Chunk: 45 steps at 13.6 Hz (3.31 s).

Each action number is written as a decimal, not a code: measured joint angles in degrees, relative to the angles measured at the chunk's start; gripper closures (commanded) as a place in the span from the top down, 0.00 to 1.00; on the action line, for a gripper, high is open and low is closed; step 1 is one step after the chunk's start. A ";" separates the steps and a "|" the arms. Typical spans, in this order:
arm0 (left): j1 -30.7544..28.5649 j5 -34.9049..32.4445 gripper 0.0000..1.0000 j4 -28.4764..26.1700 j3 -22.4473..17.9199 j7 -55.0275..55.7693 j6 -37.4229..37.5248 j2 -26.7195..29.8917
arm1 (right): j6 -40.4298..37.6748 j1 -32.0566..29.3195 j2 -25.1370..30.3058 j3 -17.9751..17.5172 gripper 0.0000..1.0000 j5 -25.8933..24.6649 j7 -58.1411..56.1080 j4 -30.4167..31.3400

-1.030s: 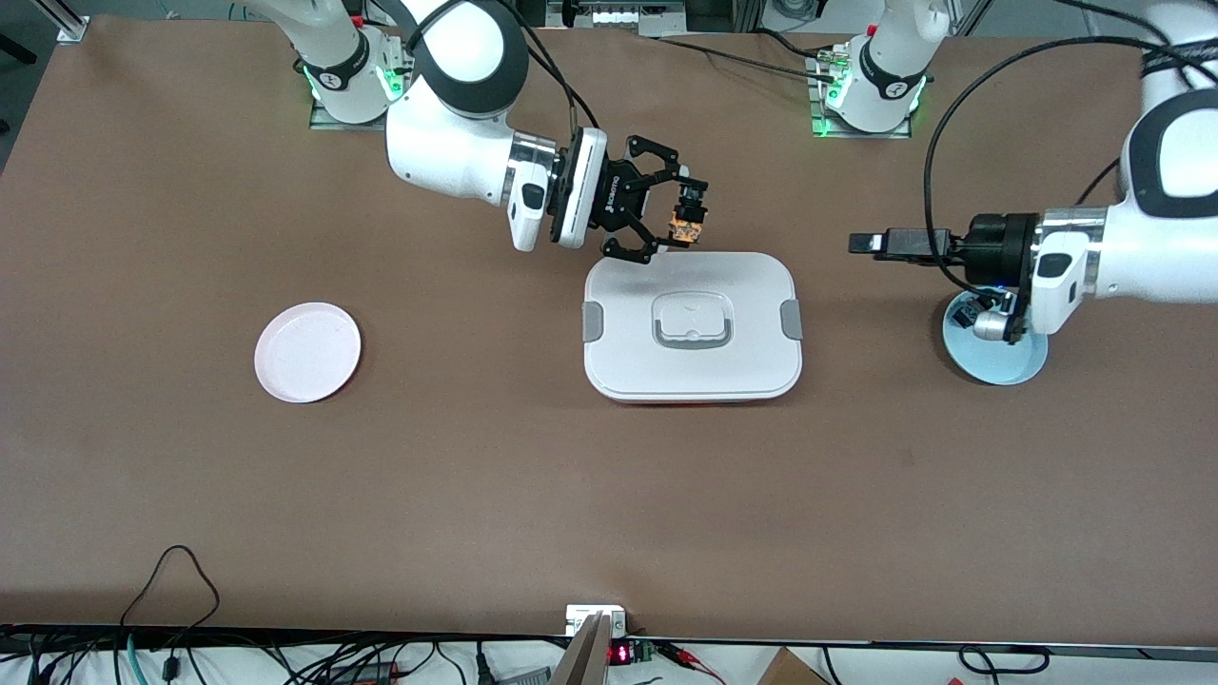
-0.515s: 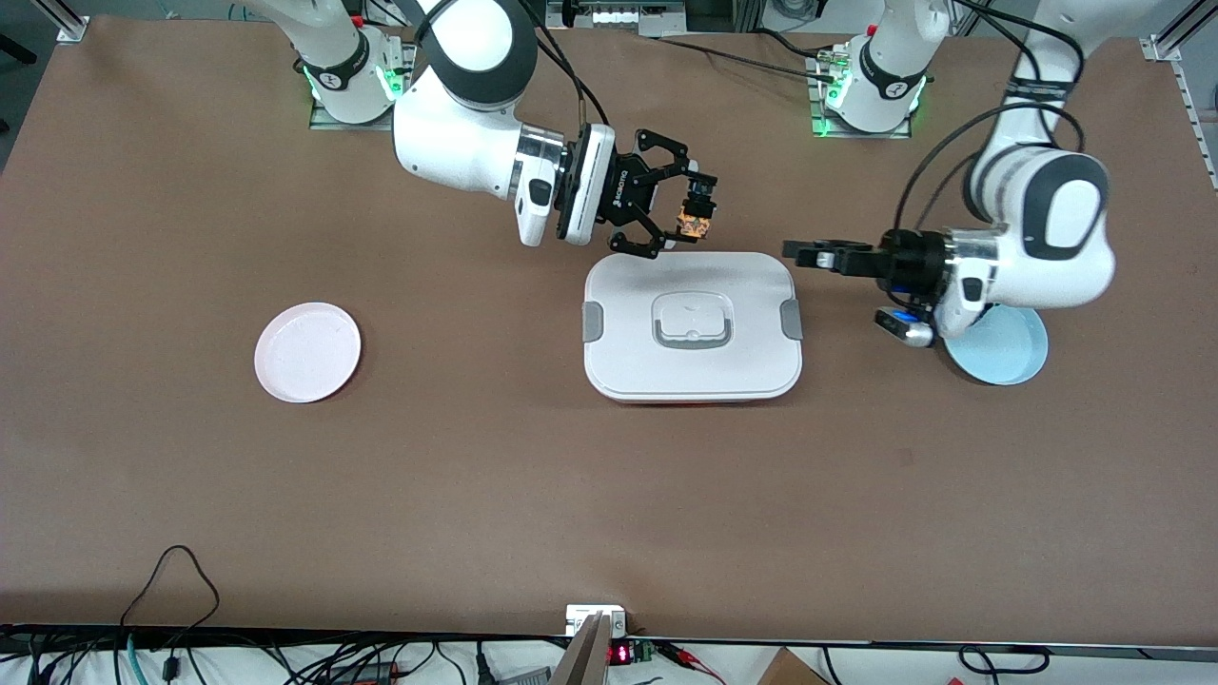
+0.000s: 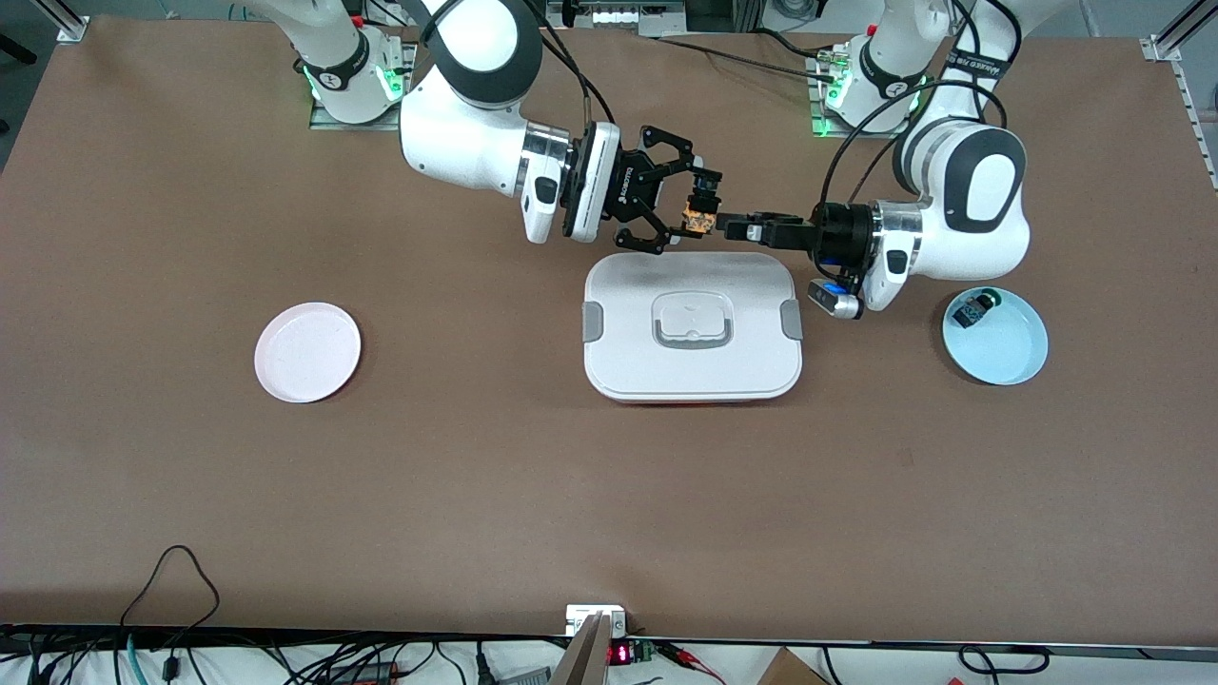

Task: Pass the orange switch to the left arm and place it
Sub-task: 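Bring the switch toward the left gripper while the left gripper reaches it, then grasp the switch with the left gripper and open the right gripper, then carry the switch to the blue plate while the right gripper withdraws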

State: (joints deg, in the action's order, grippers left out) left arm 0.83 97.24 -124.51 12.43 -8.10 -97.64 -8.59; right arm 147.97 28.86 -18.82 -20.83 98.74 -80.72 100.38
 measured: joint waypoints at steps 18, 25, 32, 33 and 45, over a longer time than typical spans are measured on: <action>-0.87 3.97 0.17 -0.92 4.19 -0.01 -0.08 0.03 | 0.43 -0.04 -0.13 0.22 1.00 0.07 0.08 -0.33; -7.15 -24.81 0.17 9.05 4.01 1.00 -0.28 -0.06 | -2.88 -9.82 2.06 1.40 1.00 -4.97 -0.11 1.03; -8.66 -68.84 0.17 19.57 4.07 -4.15 -0.08 -2.37 | -21.47 -18.74 6.99 11.02 1.00 -22.83 7.57 8.31; -9.09 -74.18 0.17 19.79 4.06 -6.95 -0.13 -2.79 | -23.76 -18.78 7.65 12.86 1.00 -26.15 10.29 8.30; -24.60 -110.33 0.18 14.37 3.57 -51.13 -20.59 -12.33 | -42.42 -18.95 13.35 29.66 1.00 -70.89 40.51 1.97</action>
State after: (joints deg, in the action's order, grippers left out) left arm -23.77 -13.09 -110.14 16.00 -59.23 -118.24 -20.92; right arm 105.55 9.91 -5.47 8.83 27.85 -40.21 102.35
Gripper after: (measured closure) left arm 0.665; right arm 0.000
